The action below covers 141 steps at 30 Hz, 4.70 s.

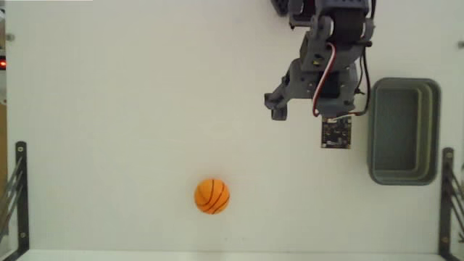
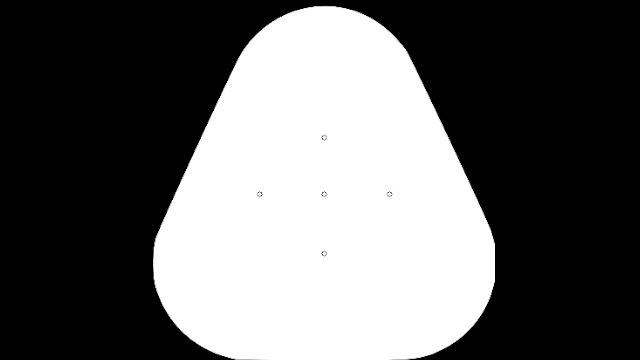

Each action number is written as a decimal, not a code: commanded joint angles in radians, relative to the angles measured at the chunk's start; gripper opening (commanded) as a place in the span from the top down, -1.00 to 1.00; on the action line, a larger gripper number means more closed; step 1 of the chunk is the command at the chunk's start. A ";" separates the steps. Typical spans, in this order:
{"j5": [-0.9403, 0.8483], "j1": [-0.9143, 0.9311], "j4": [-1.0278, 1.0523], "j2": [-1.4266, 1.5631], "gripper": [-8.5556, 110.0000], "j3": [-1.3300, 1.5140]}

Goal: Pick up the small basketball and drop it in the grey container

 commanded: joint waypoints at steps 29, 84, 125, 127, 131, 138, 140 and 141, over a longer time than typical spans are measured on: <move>0.005 0.009 0.002 0.032 -1.00 0.005; 0.005 0.009 0.002 0.032 -1.00 0.005; 0.005 0.009 0.002 0.032 -1.00 0.005; 0.005 0.009 0.002 0.032 -1.00 0.005; 0.005 0.009 0.002 0.032 -1.00 0.005; 0.005 0.038 0.002 0.032 -1.00 0.005; 0.005 0.054 0.002 0.032 -1.00 0.005; 0.005 0.060 0.002 0.032 -1.00 0.005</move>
